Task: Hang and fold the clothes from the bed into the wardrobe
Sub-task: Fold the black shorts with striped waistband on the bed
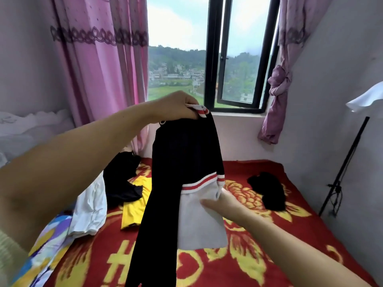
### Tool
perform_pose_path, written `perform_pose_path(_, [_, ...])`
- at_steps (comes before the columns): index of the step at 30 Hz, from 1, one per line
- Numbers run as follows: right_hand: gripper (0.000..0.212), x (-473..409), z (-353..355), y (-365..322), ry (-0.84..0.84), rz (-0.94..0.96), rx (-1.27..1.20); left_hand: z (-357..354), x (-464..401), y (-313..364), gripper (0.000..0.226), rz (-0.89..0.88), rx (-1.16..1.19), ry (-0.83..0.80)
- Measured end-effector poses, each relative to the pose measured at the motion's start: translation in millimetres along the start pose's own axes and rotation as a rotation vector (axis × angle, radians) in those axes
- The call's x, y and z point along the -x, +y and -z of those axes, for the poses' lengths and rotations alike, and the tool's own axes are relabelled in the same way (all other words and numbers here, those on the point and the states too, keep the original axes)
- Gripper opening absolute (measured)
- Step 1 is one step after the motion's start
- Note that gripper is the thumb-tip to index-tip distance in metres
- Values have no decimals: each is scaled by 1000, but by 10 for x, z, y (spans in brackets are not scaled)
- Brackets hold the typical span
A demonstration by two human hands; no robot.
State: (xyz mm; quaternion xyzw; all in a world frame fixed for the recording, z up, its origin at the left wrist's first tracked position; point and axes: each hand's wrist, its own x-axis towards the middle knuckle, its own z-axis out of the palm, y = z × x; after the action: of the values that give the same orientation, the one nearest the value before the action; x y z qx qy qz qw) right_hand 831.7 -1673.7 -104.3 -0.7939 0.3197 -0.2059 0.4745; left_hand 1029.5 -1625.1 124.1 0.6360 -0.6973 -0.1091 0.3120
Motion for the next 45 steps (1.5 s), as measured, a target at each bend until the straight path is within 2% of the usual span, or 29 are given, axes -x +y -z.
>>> perform_pose_path(3, [22,-62,62,-15,59,-39,28,142,34,-142,23,44,-108,37])
perform_pose_path(7, [31,-70,533,-88,-13,-20,113,402,178,-501,19,128,-217,68])
perform_pose_path(11, [27,-89,981,-169,91,106,289,406,374,-833,20,221,-38,-62])
perform_pose_path(14, [19,-55,1092,-201,119,145,150,342,471,-990,30,260,141,-142])
perform_pose_path(16, [9,13,1162,-237,8,134,7,358,499,-1098,39,320,230,-189])
perform_pose_path(20, [50,24,1416,-342,-386,-38,-60,421,476,-1324,53,426,340,-284])
perform_pose_path(22, [51,-75,1510,-349,-458,-121,3,431,426,-1421,55,448,402,-306])
perform_pose_path(25, [24,-350,1587,-224,-360,-200,223,332,288,-1526,51,500,422,-353])
perform_pose_path(27, [6,-580,1569,-81,-253,-207,444,152,142,-1596,45,514,291,-305])
perform_pose_path(30, [14,-954,1514,182,-23,-165,710,-207,-173,-1730,26,412,94,6])
perform_pose_path(33, [17,-1256,1540,387,220,-81,862,-422,-437,-1862,34,314,1,339])
perform_pose_path(35, [15,-1322,1583,486,354,-48,982,-484,-495,-1912,41,277,-59,447])
perform_pose_path(36, [21,-1325,1596,543,415,-39,1022,-507,-483,-1940,41,255,-80,497])
perform_pose_path(39, [26,-1272,1590,669,601,98,996,-543,-313,-1953,41,136,-95,650])
perform_pose_path(42, [26,-1178,1488,824,627,173,991,-705,-2,-1903,35,-31,-99,663])
perform_pose_path(45, [30,-954,1368,1205,535,121,1033,-1216,477,-1958,40,-147,-203,540])
